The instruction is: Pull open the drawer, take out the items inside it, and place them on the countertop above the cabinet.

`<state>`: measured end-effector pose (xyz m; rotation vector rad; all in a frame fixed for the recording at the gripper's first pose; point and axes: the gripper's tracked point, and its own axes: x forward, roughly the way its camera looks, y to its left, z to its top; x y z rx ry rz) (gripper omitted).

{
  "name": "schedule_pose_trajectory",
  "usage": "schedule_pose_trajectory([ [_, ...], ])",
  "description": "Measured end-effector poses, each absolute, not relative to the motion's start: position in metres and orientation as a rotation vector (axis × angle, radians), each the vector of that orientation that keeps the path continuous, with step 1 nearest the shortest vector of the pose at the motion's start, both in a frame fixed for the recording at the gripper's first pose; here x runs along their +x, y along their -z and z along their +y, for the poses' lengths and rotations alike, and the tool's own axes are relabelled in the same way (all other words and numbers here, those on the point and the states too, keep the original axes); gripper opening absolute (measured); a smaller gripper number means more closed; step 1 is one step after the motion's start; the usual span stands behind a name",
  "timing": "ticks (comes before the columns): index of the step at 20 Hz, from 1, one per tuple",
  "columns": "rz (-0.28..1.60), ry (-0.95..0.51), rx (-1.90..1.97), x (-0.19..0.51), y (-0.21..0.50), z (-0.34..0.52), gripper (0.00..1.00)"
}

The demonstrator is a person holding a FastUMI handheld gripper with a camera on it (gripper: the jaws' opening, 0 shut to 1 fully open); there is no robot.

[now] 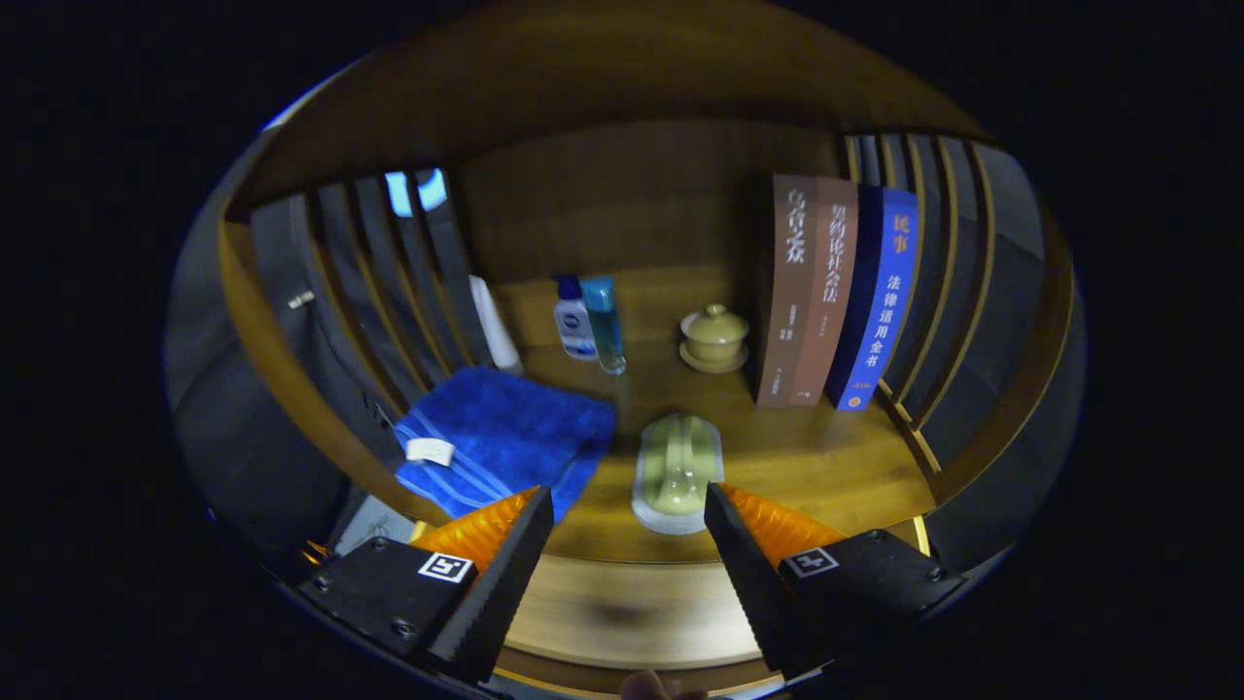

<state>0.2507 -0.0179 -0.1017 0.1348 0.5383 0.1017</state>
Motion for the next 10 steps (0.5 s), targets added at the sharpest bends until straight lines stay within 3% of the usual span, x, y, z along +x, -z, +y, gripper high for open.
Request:
schedule_pose_trajectory([
  [3, 0.261, -0.070, 0.114, 0.228, 0.057, -0.034, 0.99],
  [10, 0.085, -0.075, 0.193, 0.137, 0.076, -0.028, 0.99],
])
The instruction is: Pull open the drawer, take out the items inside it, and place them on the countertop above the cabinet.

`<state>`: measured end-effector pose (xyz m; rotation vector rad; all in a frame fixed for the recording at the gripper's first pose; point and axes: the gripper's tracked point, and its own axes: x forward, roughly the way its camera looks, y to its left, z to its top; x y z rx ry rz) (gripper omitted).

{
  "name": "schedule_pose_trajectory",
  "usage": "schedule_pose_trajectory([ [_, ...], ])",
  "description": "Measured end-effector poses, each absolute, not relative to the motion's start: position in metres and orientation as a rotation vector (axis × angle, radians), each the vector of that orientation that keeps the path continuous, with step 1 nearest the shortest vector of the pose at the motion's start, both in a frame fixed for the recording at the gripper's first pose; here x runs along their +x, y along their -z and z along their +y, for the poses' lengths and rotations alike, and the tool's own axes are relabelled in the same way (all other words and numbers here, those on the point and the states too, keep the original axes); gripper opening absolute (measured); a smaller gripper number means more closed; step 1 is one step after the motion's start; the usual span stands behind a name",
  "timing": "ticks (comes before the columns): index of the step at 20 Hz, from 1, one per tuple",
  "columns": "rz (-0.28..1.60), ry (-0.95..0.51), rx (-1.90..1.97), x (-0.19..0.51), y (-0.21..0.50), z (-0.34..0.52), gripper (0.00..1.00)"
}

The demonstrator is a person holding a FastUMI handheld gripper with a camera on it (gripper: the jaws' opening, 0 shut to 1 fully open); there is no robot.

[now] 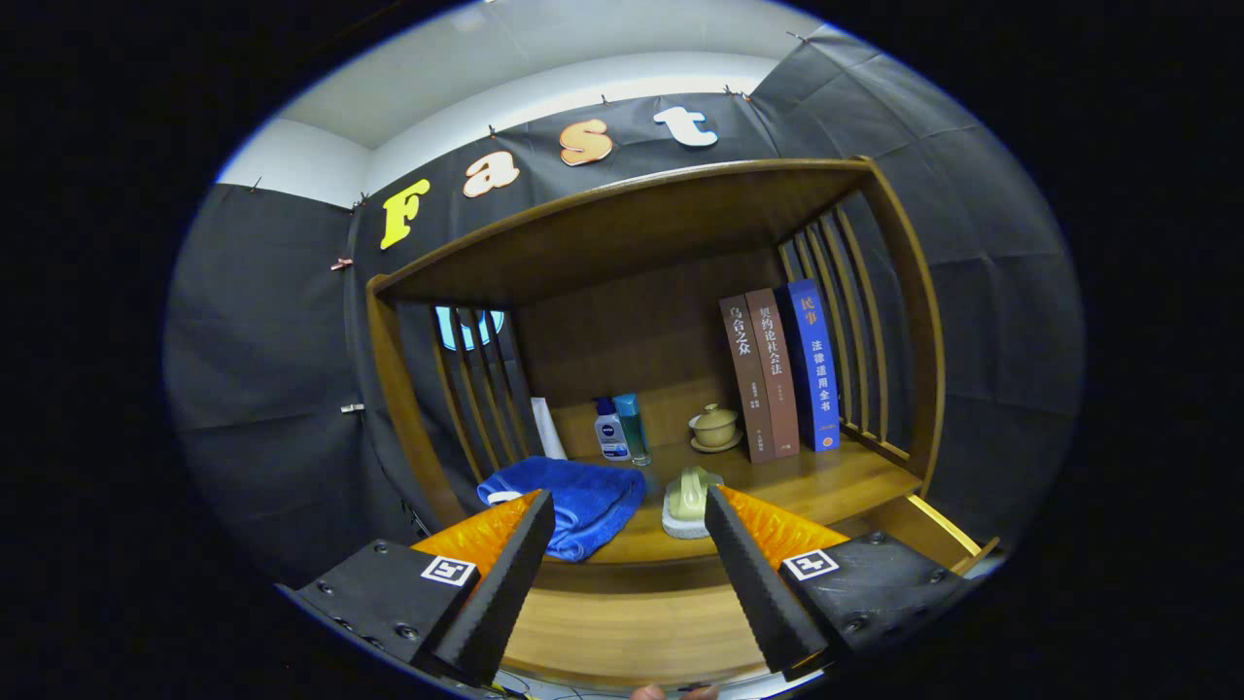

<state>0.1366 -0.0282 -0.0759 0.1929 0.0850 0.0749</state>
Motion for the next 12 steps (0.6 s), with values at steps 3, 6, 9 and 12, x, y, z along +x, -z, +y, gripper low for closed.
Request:
schedule_pose_trajectory([
  [3, 0.029, -0.049, 0.113, 0.101, 0.088, -0.028, 0.99],
  [6, 0.014, -0.043, 0.088, 0.070, 0.105, -0.024, 0.99],
  [9, 0.007, -0.020, 0.038, 0.052, 0.127, -0.030, 0.99],
  [12, 0.014, -0.015, 0.032, 0.042, 0.157, -0.029, 0.99],
])
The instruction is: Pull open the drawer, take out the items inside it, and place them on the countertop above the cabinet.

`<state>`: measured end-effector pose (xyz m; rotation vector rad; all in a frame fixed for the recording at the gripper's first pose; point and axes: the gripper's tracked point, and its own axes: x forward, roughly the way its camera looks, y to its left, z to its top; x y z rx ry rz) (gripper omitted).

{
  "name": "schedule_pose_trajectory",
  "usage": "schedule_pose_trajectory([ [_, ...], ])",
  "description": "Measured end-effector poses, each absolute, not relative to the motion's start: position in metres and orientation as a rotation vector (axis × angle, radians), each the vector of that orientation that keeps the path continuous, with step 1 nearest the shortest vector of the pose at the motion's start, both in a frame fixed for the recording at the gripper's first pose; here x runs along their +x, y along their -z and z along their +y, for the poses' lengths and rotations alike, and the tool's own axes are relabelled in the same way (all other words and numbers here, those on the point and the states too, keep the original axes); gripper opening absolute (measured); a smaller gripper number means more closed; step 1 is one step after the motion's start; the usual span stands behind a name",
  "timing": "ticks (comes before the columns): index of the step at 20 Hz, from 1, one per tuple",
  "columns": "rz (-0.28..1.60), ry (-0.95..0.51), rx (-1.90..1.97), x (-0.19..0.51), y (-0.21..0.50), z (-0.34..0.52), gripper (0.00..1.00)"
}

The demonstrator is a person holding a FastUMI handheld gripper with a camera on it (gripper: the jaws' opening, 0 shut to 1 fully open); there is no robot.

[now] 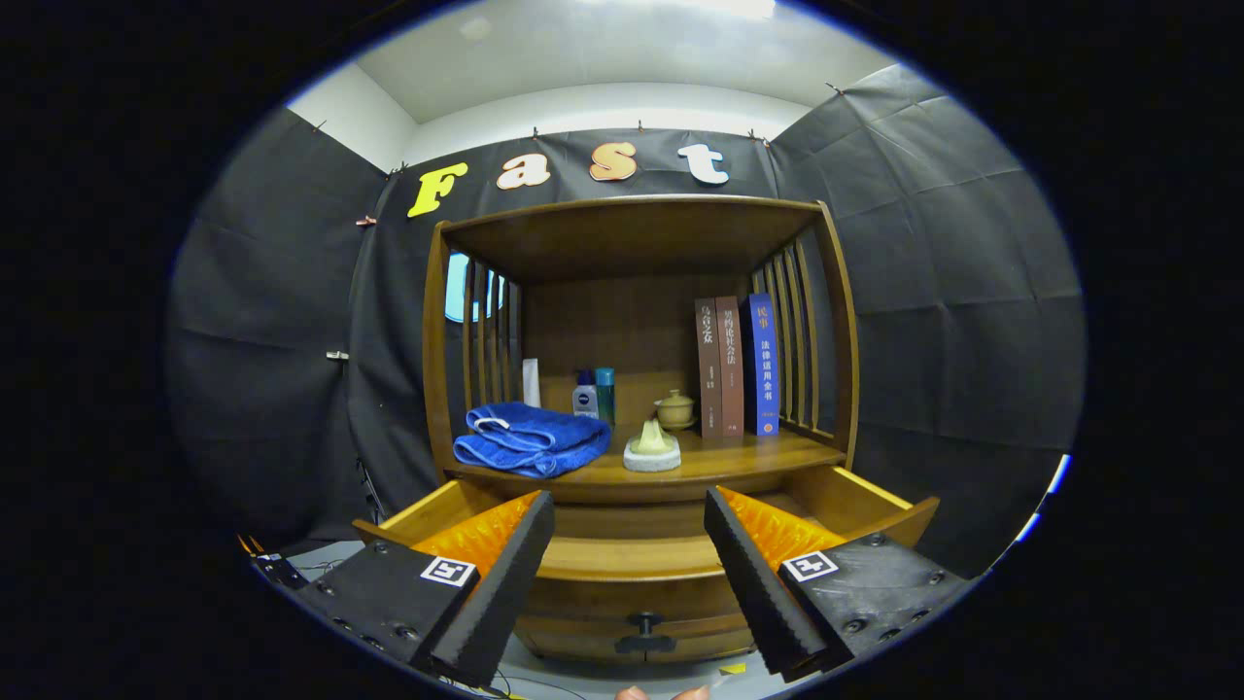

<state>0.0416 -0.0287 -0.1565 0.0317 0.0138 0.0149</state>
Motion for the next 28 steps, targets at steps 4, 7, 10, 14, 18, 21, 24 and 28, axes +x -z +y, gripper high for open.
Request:
schedule_pose_trajectory([
  [4, 0.060, -0.017, 0.016, 0.038, 0.205, -0.025, 0.99],
  [7, 0.112, -0.020, 0.000, 0.039, 0.236, -0.023, 0.99],
  [10, 0.156, -0.017, -0.006, 0.044, 0.257, -0.022, 0.99],
  [14, 0.193, 0.003, 0.004, 0.044, 0.279, -0.026, 0.99],
  [18, 0.216, 0.032, 0.018, 0.047, 0.290, -0.039, 0.99],
  [21, 0.203, 0.034, 0.014, 0.048, 0.288, -0.037, 0.97],
  [24, 0.208, 0.037, 0.004, 0.048, 0.286, -0.037, 0.97],
  [28, 0.217, 0.039, 0.009, 0.057, 0.283, -0.036, 0.97],
])
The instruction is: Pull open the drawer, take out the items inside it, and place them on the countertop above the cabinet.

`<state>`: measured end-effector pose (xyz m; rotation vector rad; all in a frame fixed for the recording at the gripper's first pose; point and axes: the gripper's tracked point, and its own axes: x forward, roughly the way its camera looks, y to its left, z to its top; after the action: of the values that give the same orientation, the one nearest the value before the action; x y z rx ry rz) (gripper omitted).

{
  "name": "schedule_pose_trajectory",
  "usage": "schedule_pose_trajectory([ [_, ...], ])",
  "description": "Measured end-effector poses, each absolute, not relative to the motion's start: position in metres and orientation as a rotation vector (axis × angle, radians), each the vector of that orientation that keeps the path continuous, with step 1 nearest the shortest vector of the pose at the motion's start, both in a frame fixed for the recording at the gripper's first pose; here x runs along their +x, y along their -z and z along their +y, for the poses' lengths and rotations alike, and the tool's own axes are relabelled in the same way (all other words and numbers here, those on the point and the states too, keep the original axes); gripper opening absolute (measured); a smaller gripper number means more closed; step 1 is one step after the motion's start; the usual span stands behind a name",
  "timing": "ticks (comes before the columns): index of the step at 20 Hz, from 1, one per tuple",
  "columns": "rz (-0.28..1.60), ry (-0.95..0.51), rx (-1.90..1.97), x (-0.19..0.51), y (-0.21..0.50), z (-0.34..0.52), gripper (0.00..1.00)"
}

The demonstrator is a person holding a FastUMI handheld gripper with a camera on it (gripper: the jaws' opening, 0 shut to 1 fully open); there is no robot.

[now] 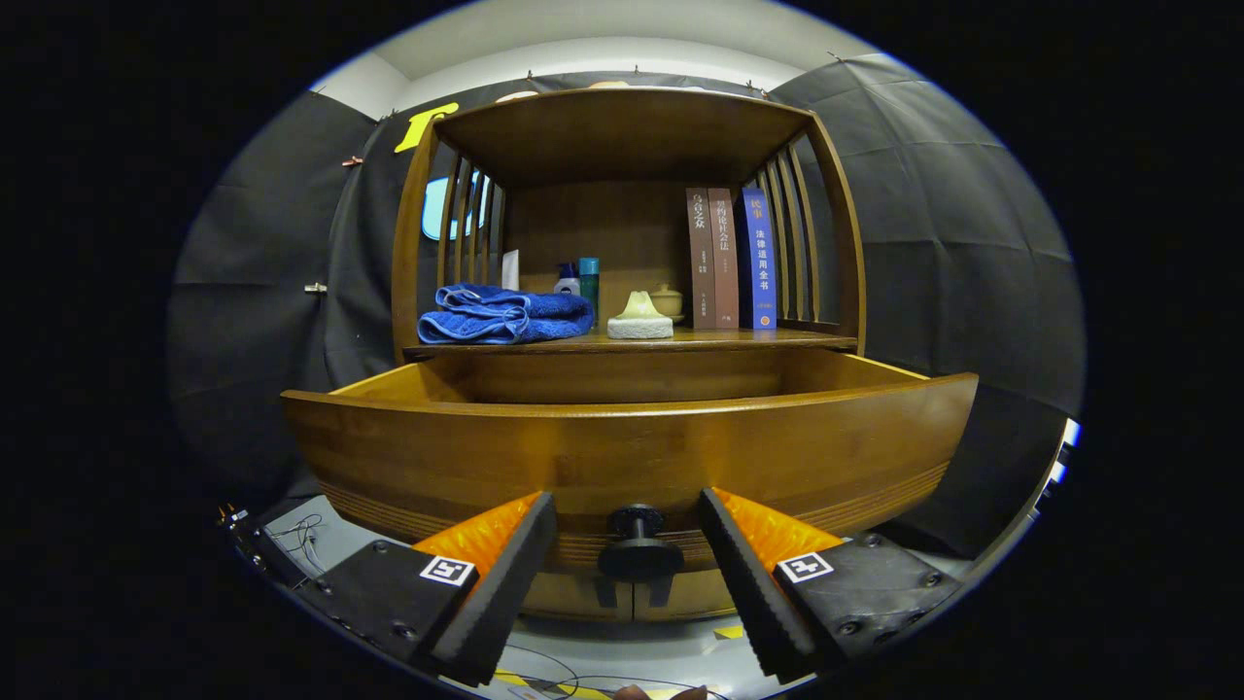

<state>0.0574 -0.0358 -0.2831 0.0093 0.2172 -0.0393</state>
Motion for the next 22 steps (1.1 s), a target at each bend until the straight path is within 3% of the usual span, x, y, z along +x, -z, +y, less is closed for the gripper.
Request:
schedule_pose_trajectory([
  [22, 0.238, 0.037, -0.005, 0.198, 0.291, -0.041, 0.98],
])
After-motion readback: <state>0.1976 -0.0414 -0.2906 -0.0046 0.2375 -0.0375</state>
